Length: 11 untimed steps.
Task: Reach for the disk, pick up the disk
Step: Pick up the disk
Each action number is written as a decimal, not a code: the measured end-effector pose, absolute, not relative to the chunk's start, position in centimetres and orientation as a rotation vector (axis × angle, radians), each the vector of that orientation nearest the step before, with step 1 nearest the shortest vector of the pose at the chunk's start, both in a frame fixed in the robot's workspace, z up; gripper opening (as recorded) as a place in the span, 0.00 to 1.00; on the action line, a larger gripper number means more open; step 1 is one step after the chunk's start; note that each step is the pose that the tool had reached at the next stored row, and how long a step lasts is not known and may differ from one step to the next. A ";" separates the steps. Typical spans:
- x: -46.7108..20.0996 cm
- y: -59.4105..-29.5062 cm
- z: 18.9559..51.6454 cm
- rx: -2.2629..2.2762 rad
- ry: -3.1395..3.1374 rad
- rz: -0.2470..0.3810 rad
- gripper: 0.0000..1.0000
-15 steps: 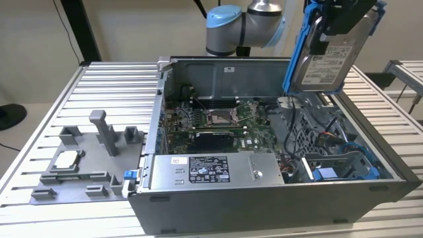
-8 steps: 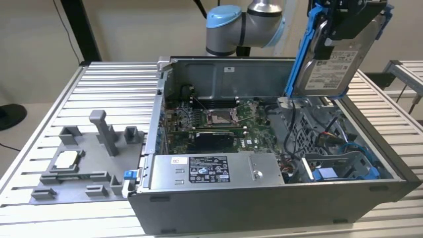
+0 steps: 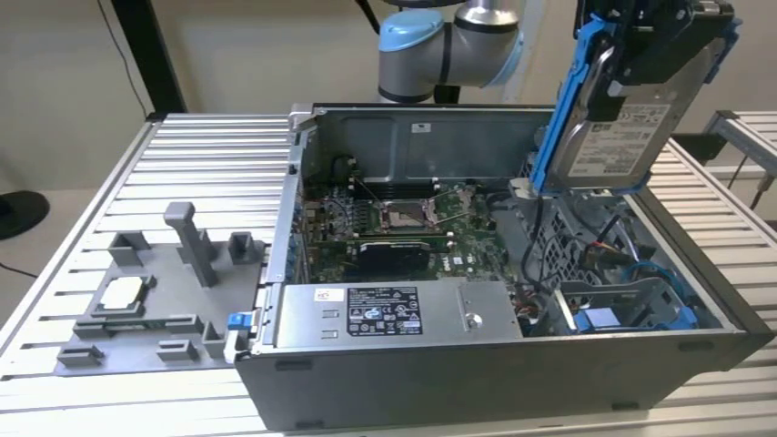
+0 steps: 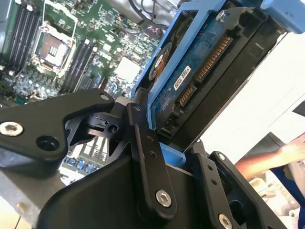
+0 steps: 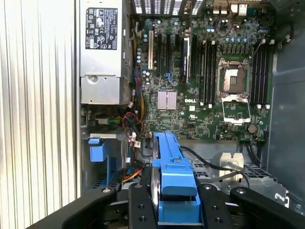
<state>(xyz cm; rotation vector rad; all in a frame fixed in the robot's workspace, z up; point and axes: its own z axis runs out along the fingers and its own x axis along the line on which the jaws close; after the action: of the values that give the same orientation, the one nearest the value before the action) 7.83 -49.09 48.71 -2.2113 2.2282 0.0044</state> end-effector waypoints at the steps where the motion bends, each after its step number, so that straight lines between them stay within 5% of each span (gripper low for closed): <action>1: 7.8 -49.3 48.7 -2.211 2.228 0.004 0.00; 11: 7.8 -51.3 48.7 -2.211 2.228 0.004 0.00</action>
<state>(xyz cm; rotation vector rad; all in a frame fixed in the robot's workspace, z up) 7.83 -51.26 48.70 -2.2113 2.2283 0.0043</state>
